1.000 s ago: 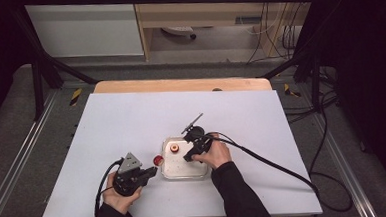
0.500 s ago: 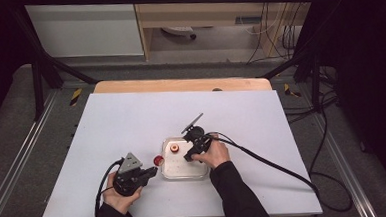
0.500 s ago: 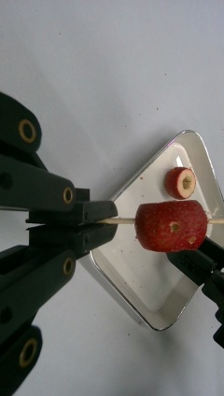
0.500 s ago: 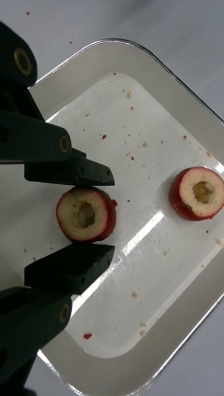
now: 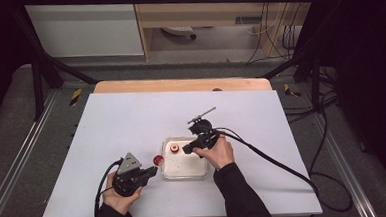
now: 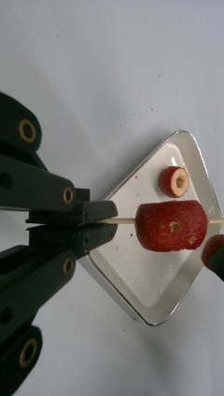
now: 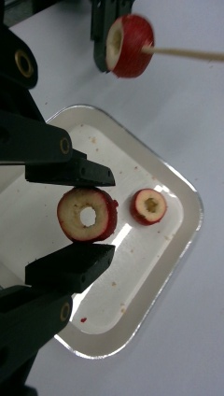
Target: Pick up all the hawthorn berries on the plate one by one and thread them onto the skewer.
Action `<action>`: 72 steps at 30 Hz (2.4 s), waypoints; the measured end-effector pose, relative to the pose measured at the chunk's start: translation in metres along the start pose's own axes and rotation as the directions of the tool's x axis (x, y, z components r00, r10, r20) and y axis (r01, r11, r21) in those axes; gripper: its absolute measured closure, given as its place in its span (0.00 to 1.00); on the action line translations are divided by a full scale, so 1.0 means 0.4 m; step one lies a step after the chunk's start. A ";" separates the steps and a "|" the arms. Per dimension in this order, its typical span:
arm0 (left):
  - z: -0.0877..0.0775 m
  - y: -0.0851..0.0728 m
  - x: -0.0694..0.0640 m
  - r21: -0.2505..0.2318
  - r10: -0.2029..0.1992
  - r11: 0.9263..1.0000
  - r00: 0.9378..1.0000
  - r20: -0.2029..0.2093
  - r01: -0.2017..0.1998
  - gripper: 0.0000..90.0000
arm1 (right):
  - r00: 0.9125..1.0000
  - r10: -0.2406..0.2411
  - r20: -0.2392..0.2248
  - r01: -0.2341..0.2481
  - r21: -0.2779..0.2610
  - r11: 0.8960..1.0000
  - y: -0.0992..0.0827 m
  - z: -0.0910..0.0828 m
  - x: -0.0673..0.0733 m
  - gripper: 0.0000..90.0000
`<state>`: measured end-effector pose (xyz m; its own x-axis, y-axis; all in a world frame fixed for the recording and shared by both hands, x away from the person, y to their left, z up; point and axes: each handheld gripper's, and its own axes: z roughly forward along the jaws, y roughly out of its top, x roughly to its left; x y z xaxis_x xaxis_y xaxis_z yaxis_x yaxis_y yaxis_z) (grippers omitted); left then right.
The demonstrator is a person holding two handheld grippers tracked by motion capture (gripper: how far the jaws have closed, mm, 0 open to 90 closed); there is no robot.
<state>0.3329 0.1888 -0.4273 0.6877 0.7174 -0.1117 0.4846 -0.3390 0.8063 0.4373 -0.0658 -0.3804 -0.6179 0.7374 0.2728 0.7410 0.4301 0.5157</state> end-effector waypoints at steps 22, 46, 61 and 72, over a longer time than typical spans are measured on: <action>-0.019 0.002 -0.011 -0.061 -0.028 0.998 1.000 -0.010 0.027 0.98 | 0.893 0.199 -0.405 -0.380 -0.439 0.814 -0.074 -0.086 -0.016 0.68; -0.004 0.025 -0.083 -0.114 -0.072 0.990 0.997 0.041 0.077 0.98 | 0.784 0.214 -0.583 -0.589 -0.587 0.556 -0.089 -0.065 0.006 0.68; 0.012 0.042 -0.093 -0.124 -0.113 0.985 0.992 0.064 0.120 0.98 | 0.760 0.187 -0.622 -0.612 -0.590 0.526 -0.097 -0.050 0.016 0.68; 0.012 0.043 -0.092 -0.133 -0.124 0.982 0.990 0.068 0.132 0.98 | 0.755 0.178 -0.631 -0.617 -0.593 0.518 -0.103 -0.039 0.022 0.68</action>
<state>0.3185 0.1537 -0.4119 0.6575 0.7106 -0.2505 0.4953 -0.1572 0.8544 0.3972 -0.0853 -0.3868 -0.5010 0.3046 0.8101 0.6092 -0.5408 0.5801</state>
